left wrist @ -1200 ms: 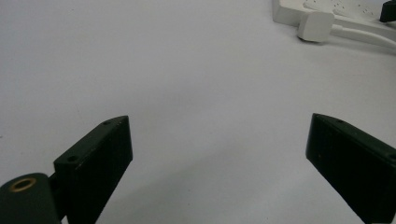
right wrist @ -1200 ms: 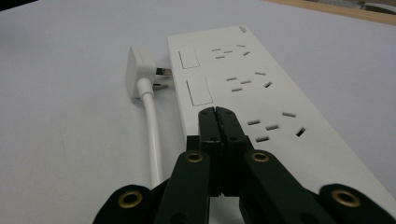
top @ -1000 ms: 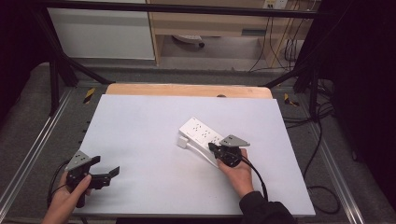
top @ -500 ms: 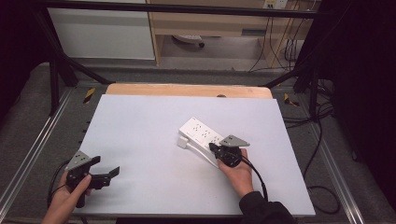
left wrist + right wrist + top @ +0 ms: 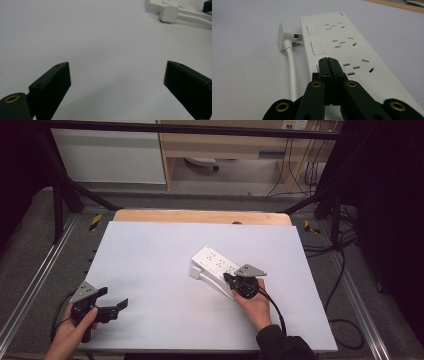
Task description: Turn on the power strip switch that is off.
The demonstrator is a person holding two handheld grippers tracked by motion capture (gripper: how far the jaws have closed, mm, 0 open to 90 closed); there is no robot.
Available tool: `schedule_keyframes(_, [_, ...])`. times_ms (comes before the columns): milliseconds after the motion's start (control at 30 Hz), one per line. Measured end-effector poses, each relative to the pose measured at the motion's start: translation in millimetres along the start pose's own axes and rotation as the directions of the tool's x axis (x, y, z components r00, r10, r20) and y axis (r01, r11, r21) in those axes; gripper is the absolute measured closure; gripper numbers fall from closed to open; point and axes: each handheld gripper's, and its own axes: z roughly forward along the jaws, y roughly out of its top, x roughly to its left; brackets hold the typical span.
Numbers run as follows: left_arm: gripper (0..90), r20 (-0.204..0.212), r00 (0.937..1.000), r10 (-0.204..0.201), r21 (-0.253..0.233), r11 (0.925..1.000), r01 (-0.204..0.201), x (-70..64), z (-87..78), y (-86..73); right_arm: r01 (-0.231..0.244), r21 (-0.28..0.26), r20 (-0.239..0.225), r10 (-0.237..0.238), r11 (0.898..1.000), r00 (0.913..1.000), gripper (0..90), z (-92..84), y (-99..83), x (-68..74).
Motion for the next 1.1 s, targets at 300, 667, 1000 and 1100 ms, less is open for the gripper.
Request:
schedule_keyframes(300, [7.3,0.003,1.0000,0.001,0.002,1.0000,-0.001,0.1,0.2,-0.1,0.001,-0.019,0.000,-0.001,1.000,1.0000,90.0,-3.2,1.6,0.1])
schedule_keyframes(667, [7.3,0.004,1.0000,0.002,0.001,1.0000,-0.002,0.1,0.0,-0.1,-0.017,-0.032,-0.007,0.017,0.999,0.9998,87.8,-5.4,3.1,-1.1])
schedule_keyframes(1000, [7.3,0.004,1.0000,0.003,0.000,1.0000,-0.003,0.7,-0.3,-0.2,-0.028,-0.037,-0.012,0.028,0.999,0.9995,78.5,-7.1,4.3,-0.6])
schedule_keyframes(1100, [7.3,0.004,1.0000,0.004,0.000,1.0000,-0.004,0.8,-0.3,-0.2,-0.025,-0.044,-0.009,0.025,0.999,0.9997,75.2,-8.4,5.3,-0.5])
